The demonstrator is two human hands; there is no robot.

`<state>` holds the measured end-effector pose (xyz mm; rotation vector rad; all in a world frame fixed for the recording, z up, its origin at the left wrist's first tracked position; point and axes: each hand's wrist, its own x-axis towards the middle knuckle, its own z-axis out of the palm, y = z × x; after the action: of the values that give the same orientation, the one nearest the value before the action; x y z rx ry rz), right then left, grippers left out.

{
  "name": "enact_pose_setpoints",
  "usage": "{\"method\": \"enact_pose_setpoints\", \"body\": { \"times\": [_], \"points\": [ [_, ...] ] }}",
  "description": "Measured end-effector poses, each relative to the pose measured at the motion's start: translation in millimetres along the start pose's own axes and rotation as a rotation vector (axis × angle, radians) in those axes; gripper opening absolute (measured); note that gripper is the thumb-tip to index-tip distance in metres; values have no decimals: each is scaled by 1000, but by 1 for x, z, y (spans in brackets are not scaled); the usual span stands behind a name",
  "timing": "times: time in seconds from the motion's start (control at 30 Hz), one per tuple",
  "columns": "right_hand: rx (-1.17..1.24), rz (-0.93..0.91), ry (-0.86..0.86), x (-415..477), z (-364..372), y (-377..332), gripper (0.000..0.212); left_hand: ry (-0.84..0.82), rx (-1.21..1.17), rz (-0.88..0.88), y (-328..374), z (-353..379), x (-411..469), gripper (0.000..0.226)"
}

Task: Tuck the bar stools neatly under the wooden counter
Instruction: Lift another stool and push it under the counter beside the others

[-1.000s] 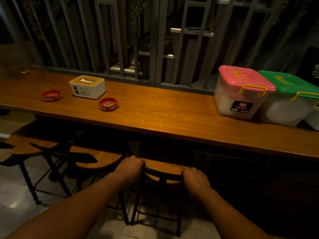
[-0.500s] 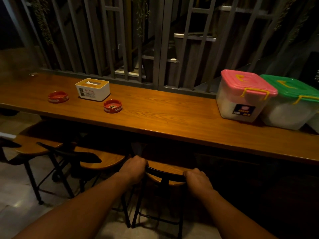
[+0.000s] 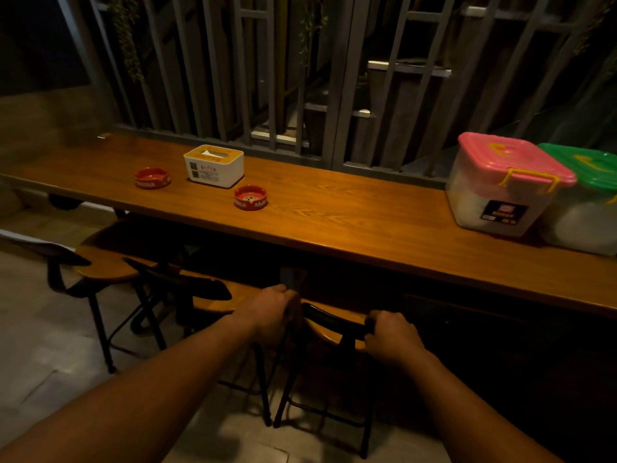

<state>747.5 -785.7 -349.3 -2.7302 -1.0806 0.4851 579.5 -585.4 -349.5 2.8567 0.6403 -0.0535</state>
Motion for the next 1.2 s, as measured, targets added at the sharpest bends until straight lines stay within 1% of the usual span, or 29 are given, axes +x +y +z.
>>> {"method": "enact_pose_setpoints", "body": {
  "times": [0.07,0.1,0.2,0.33,0.5,0.67,0.87,1.03,1.2],
  "points": [
    [114,30,6,-5,-1,-21,46,38,1,2,-20,-9,-9,60],
    [144,35,15,-8,-2,-32,47,59,1,9,-30,-15,-15,59],
    [213,59,59,-15,-3,-70,46,137,8,51,-66,-35,-32,55],
    [269,60,97,-19,-7,-125,44,212,10,72,-131,-63,-57,57],
    [361,97,192,-31,4,-204,35,181,-5,72,-226,-94,-91,59],
    [423,99,243,-44,16,-283,40,145,-39,67,-296,-119,-112,62],
    [433,110,311,-47,11,-342,46,123,-94,96,-340,-140,-96,68],
    [445,117,298,-35,-8,-368,50,90,-82,145,-350,-159,-69,70],
    [444,82,344,-23,-38,-399,49,85,-51,178,-365,-192,-42,72]
  ]
}}
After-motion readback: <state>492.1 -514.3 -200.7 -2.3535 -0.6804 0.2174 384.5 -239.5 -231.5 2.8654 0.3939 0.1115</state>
